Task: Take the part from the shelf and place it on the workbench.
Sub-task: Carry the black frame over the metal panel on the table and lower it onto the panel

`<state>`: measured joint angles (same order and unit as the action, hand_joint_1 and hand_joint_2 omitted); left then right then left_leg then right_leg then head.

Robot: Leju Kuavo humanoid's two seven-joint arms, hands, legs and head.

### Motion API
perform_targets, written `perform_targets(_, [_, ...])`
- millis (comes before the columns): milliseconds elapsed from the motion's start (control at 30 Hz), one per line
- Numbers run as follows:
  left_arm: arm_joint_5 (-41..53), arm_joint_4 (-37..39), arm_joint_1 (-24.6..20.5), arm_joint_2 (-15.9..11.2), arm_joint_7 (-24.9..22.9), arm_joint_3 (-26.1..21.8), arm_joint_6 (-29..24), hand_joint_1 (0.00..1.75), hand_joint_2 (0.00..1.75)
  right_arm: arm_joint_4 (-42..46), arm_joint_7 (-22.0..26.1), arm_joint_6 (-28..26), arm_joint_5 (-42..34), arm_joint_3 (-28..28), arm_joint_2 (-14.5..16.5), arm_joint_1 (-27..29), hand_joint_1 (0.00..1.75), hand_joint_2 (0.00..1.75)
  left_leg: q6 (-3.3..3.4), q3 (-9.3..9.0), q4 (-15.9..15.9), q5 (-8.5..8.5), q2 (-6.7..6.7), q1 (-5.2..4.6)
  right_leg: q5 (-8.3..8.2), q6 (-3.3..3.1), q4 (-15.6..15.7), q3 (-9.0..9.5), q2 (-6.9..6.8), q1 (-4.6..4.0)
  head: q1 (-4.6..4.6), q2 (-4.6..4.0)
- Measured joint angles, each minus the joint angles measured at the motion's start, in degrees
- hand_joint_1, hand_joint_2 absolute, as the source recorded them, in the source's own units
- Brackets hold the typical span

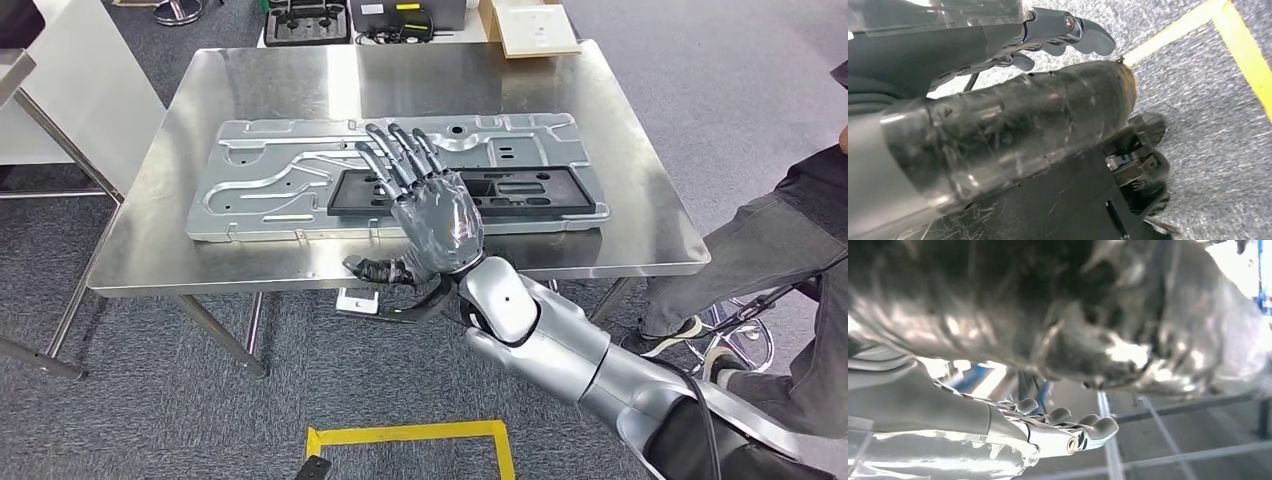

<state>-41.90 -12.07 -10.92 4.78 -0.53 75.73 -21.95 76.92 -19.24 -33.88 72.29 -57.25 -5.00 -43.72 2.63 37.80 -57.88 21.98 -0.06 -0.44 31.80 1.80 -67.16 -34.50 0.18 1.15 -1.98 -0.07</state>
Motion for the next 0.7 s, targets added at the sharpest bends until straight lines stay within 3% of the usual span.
perform_targets(67, [-0.4, 0.0, 0.0, 0.0, 0.0, 0.0, -0.2, 0.00, 0.00, 1.1, 2.0, -2.9, -4.1, 0.5, 1.0, 2.2, 0.00, 0.00, -0.54, 0.89, -0.7, -0.42, 0.01, -0.08, -1.65, -0.21, 5.9, 3.76, 0.05, -0.19, -0.02, 0.00])
perform_targets(100, [-0.5, 0.0, 0.0, 0.0, 0.0, 0.0, -0.3, 0.00, 0.00, 1.6, 3.2, -3.9, -6.2, 0.6, 1.6, 3.4, 0.00, 0.00, -0.84, 1.08, -0.9, -0.68, 0.03, -0.11, -1.87, -0.38, 7.2, 4.41, 0.10, -0.32, -0.03, 0.00])
perform_targets(200, [-0.8, 0.0, 0.2, 0.0, 0.1, 0.0, -0.5, 0.00, 0.00, 2.8, 7.1, -4.3, -11.0, 1.2, 2.9, 7.0, 0.00, 0.00, -1.83, 1.47, -0.9, -1.40, -0.11, -0.03, -3.04, -1.37, 7.6, 3.45, 0.01, -0.35, 0.01, 0.00])
perform_targets(233, [-0.9, 0.0, 0.3, -0.1, 0.1, 0.0, -0.5, 0.00, 0.00, 3.2, 8.7, -4.4, -12.4, 1.6, 3.3, 8.2, 0.00, 0.00, -2.22, 1.99, -1.6, -0.22, -0.16, 0.06, -3.66, -1.83, 7.7, 2.90, -0.08, -0.24, -0.04, 0.00])
perform_targets(267, [-1.0, 0.0, 0.4, -0.1, 0.2, 0.0, -0.5, 0.00, 0.00, 3.5, 10.1, -4.4, -13.5, 2.1, 3.9, 9.3, 0.00, 0.00, -2.63, 2.72, -3.4, 2.01, -0.18, 0.20, -4.33, -2.22, 7.9, 2.20, -0.17, -0.07, -0.11, 0.00])
perform_targets(333, [-1.2, 0.0, 0.6, -0.1, 0.2, 0.0, -0.6, 0.00, 0.00, 4.1, 12.0, -4.4, -15.0, 3.2, 4.8, 11.1, 0.00, 0.00, -3.35, 4.53, -10.0, 8.21, -0.15, 0.52, -5.69, -2.60, 7.9, 0.58, -0.21, 0.03, -0.32, 0.00])
perform_targets(367, [-1.2, 0.0, 0.6, -0.1, 0.2, 0.0, -0.6, 0.00, 0.00, 4.2, 12.4, -4.4, -15.2, 3.7, 5.2, 11.9, 0.00, 0.00, -3.59, 5.10, -13.6, 10.26, -0.14, 0.65, -6.36, -2.59, 7.8, -0.36, -0.24, 0.02, -0.35, 0.00])
perform_targets(400, [-1.2, 0.0, 0.6, -0.1, 0.2, 0.0, -0.6, 0.00, 0.00, 4.3, 12.6, -4.4, -15.4, 4.1, 5.4, 12.5, 0.00, 0.00, -3.74, 5.08, -16.2, 10.94, -0.13, 0.73, -7.05, -2.54, 7.8, -1.32, -0.27, 0.01, -0.34, 0.00])
perform_targets(433, [-1.2, 0.0, 0.6, -0.1, 0.2, 0.0, -0.6, 0.00, 0.00, 4.4, 12.7, -4.4, -15.5, 4.4, 5.6, 12.9, 0.00, 0.00, -3.78, 4.21, -17.1, 10.33, -0.13, 0.76, -7.71, -2.46, 7.8, -2.23, -0.29, 0.01, -0.36, 0.00])
perform_targets(467, [-1.2, 0.0, 0.6, -0.1, 0.2, 0.0, -0.6, 0.00, 0.00, 4.5, 12.7, -4.4, -15.5, 4.7, 5.8, 13.3, 0.00, 0.00, -3.71, 2.42, -16.1, 8.88, -0.13, 0.78, -8.32, -2.37, 7.7, -3.06, -0.31, 0.00, -0.36, 0.00])
perform_targets(500, [-1.2, 0.0, 0.6, -0.1, 0.2, 0.0, -0.6, 0.00, 0.00, 4.7, 12.7, -4.4, -15.6, 5.0, 6.0, 13.6, 0.00, 0.00, -3.55, -0.37, -13.3, 7.45, -0.14, 0.78, -8.93, -2.25, 7.7, -3.76, -0.30, 0.00, -0.35, 0.00])
perform_targets(533, [-1.2, 0.0, 0.5, -0.1, 0.2, 0.0, -0.6, 0.00, 0.00, 4.9, 12.7, -4.4, -15.6, 5.4, 6.2, 13.8, 0.00, 0.00, -3.30, -3.85, -8.9, 7.19, -0.15, 0.72, -9.48, -2.05, 7.7, -4.33, -0.26, -0.05, -0.36, 0.00])
perform_targets(600, [-1.2, 0.0, 0.3, -0.1, 0.2, 0.0, -0.7, 0.00, 0.00, 5.3, 13.2, -4.4, -16.3, 6.1, 6.6, 14.1, 0.00, 0.00, -2.70, -9.09, -1.4, 8.15, -0.25, 0.37, -10.60, -1.47, 7.8, -4.78, -0.24, -0.06, -0.28, 0.00])
perform_targets(633, [-1.2, 0.0, 0.2, -0.2, 0.3, 0.0, -0.7, 0.00, 0.00, 5.5, 13.8, -4.4, -17.3, 6.4, 6.9, 14.3, 0.00, 0.00, -2.39, -10.16, 0.6, 8.77, -0.29, 0.14, -11.18, -1.10, 8.1, -4.76, -0.26, -0.03, -0.39, 0.00])
perform_targets(700, [-1.3, 0.0, 0.2, -0.2, 0.4, 0.0, -0.8, 0.00, 0.00, 5.7, 16.2, -4.4, -21.1, 7.0, 7.2, 15.4, 0.00, 0.00, -1.63, -9.87, 1.3, 7.87, -0.23, 0.09, -12.04, -0.36, 8.7, -4.59, -0.27, 0.06, -0.54, 0.00])
